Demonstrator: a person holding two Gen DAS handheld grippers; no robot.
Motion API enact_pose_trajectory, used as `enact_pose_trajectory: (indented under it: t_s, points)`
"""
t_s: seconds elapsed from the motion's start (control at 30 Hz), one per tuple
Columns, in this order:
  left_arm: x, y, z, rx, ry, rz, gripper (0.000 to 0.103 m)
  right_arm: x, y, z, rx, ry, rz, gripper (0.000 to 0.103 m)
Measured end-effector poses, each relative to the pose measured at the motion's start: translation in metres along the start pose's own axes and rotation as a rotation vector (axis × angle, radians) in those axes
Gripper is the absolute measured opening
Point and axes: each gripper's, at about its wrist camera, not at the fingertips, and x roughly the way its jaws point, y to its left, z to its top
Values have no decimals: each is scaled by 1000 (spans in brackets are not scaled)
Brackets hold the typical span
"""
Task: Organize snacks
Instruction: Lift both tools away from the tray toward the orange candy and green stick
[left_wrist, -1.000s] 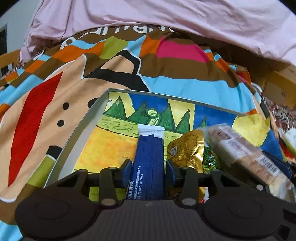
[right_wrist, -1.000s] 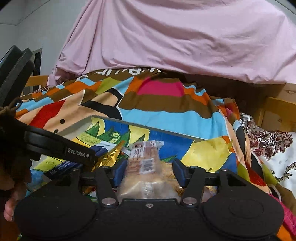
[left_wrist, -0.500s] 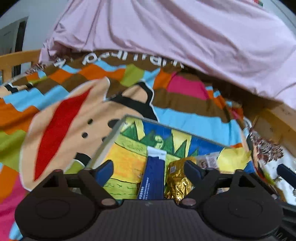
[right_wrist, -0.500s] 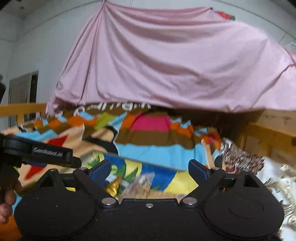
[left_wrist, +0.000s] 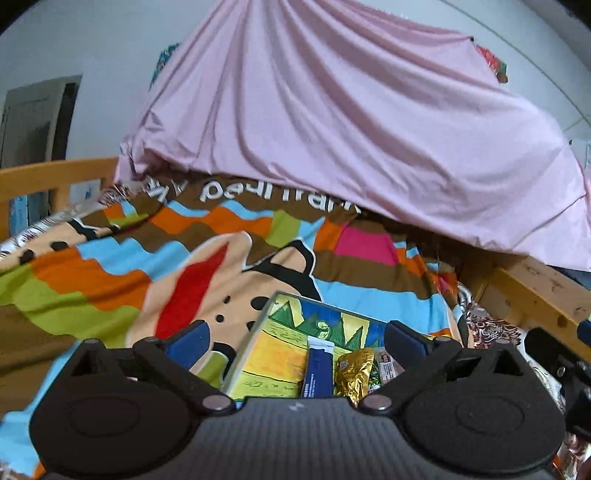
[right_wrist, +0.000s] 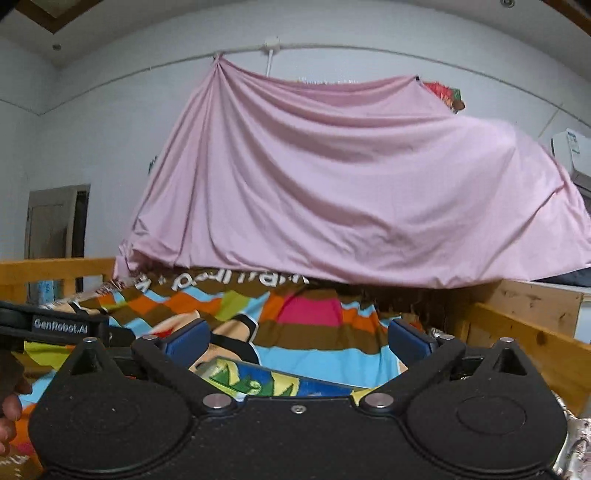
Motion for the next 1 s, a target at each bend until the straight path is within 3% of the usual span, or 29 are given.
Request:
enact_pose_trajectory:
  t_s: [0.27,0.53,1.0]
  points:
    - [-64,13,-6,66,-35,-2,102,-58,18,2,5,2,-2,102]
    - [-113,23,-21,123,-41,-8,103,-108,35,-22,-66,49,-12,102]
    - [-143,38,-55,191,-8,-18,103,-146,41,-51,-70,132,-18,102]
